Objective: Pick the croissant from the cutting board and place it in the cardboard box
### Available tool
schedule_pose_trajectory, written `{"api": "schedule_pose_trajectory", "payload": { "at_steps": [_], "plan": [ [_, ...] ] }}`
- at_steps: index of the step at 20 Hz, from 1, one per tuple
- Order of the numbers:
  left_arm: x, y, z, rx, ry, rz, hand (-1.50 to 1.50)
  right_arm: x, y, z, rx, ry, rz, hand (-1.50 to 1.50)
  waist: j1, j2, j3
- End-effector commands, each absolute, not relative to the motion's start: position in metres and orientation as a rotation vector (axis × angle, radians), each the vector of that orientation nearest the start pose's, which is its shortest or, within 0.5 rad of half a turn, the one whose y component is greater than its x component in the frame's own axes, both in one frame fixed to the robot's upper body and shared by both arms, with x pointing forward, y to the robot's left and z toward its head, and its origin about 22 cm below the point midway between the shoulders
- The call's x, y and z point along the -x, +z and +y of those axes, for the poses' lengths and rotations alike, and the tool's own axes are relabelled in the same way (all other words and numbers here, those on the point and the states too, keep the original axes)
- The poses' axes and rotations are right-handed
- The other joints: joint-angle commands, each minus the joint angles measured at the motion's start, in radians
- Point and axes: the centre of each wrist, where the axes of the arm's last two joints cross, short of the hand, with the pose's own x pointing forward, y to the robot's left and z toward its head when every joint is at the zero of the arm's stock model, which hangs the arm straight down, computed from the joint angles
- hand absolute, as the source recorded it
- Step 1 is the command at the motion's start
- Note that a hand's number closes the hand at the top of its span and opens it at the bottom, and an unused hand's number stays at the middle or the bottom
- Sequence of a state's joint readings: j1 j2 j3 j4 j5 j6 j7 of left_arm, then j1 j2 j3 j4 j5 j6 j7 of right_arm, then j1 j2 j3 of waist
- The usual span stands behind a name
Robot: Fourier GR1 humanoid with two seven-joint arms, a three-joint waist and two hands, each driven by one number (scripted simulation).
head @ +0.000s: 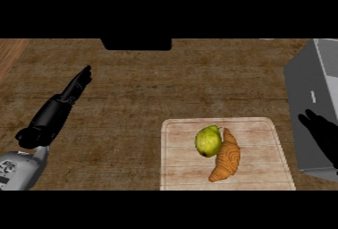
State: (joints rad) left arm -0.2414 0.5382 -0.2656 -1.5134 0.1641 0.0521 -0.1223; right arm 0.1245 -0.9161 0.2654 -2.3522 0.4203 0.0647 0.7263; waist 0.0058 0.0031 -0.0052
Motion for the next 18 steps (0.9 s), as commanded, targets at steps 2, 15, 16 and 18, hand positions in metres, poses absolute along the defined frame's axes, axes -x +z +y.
{"api": "schedule_pose_trajectory", "payload": {
  "at_steps": [2, 15, 16, 18],
  "plan": [
    [-0.295, 0.07, 0.269, -0.071, -0.544, -1.758, 0.0, -0.138, 0.19, -0.217, 0.951, 1.176, -1.116, -1.5, 0.022, 0.002, -0.001],
    [-0.295, 0.057, 0.277, -0.093, -0.537, -1.748, 0.0, -0.174, 0.167, -0.151, 0.906, 1.177, -0.894, -1.5, 0.015, -0.002, 0.0],
    [-0.299, 0.065, 0.274, -0.089, -0.548, -1.745, 0.0, -0.168, 0.159, -0.139, 0.906, 1.19, -0.899, -1.5, 0.012, -0.004, 0.0],
    [-0.301, 0.076, 0.268, -0.09, -0.554, -1.75, 0.0, -0.176, 0.146, -0.133, 0.894, 1.205, -0.876, -1.5, 0.009, -0.005, 0.002]
  ]
}}
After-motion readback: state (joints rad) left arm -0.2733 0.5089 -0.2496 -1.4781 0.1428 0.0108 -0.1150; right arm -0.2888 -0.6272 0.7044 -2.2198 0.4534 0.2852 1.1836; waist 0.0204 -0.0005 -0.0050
